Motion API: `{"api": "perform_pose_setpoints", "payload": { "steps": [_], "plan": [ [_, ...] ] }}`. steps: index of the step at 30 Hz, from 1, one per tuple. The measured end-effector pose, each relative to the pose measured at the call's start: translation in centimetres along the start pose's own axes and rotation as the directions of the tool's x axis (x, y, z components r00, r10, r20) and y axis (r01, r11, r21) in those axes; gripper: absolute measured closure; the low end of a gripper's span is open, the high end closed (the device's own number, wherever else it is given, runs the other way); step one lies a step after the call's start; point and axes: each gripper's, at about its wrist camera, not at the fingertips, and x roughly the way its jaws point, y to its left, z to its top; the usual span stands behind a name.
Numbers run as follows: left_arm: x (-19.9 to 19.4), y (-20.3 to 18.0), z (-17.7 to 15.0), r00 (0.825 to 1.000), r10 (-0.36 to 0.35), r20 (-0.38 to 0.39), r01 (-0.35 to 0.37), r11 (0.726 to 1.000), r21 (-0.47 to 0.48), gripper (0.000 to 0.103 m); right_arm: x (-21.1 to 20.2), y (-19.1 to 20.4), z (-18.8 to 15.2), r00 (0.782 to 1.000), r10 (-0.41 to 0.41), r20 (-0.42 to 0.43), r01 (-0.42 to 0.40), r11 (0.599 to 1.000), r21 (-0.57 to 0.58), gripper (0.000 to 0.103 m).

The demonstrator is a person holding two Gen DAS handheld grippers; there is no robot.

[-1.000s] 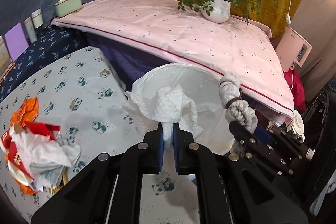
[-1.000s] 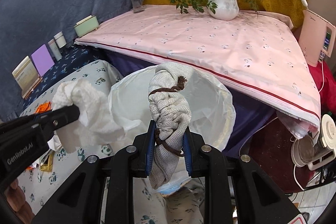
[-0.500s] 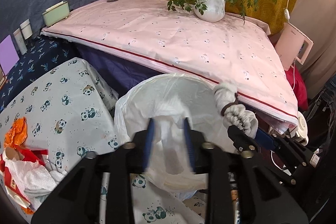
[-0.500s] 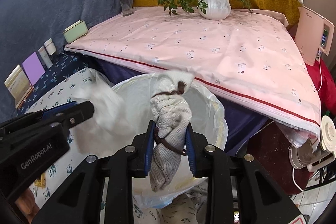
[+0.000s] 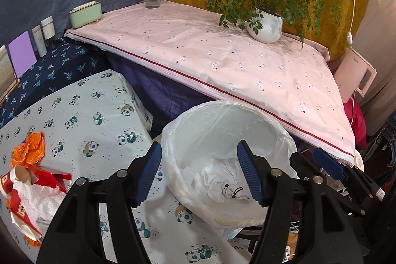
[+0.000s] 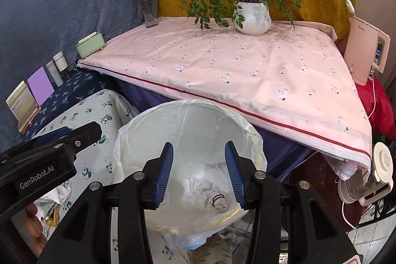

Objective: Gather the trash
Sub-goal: 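Move both tools back over the trash pile on the table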

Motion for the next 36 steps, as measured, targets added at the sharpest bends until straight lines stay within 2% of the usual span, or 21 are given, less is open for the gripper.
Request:
{"api": "perform_pose_setpoints", "payload": {
  "steps": [5,18,27,36],
  "plan": [
    [-1.3,1.9,-0.4,1.0,0.026,0.006,-0.026,0.999,-0.048,0.04,-1.2,1.5,0.1,1.0,0.018,0.018,-0.018,0.999,-0.026,0.055],
    [-5.9,8.7,-2.7,0.987,0.162,0.022,-0.156,0.972,-0.175,0.036,-3.8,7.7,-1.0,0.993,0.113,0.024,-0.109,0.986,-0.129,0.054],
    [-9.0,14.2,-5.4,0.966,0.257,-0.001,-0.249,0.935,-0.252,0.034,-4.8,12.7,-2.7,0.985,0.173,0.002,-0.169,0.965,-0.202,0.054],
    [-10.5,19.7,-8.4,0.942,0.329,-0.066,-0.332,0.884,-0.329,0.032,-5.2,17.8,-4.7,0.972,0.231,-0.046,-0.234,0.932,-0.277,0.054]
  ]
}}
